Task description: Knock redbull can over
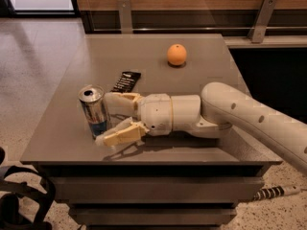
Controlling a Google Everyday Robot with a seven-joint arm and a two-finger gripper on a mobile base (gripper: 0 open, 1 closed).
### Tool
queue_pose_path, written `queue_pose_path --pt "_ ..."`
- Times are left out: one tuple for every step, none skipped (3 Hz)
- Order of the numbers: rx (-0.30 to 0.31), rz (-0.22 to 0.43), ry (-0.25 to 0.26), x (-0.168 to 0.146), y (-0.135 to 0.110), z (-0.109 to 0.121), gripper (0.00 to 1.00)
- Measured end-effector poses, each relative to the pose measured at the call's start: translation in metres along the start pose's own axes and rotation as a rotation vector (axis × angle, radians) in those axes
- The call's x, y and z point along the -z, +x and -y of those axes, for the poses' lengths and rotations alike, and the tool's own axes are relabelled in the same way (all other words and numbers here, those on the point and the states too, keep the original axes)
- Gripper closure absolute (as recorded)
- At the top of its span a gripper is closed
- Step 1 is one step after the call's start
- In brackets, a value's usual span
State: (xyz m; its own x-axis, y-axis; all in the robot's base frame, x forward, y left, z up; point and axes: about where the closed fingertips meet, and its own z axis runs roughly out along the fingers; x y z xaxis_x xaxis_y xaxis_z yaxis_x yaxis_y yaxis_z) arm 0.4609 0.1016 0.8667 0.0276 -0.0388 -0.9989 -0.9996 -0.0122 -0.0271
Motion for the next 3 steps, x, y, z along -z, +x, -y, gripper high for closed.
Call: queue_pose_path --pt "0.013 0.005 -0.022 -0.0076 -0.0030 -0.0039 0.48" --pt "0.014 0.005 -0.027 -0.0099 -0.0039 -0.0053 0.79" --pt "0.015 0.005 -0.031 -0.0119 -0.0047 -0.0065 1.00"
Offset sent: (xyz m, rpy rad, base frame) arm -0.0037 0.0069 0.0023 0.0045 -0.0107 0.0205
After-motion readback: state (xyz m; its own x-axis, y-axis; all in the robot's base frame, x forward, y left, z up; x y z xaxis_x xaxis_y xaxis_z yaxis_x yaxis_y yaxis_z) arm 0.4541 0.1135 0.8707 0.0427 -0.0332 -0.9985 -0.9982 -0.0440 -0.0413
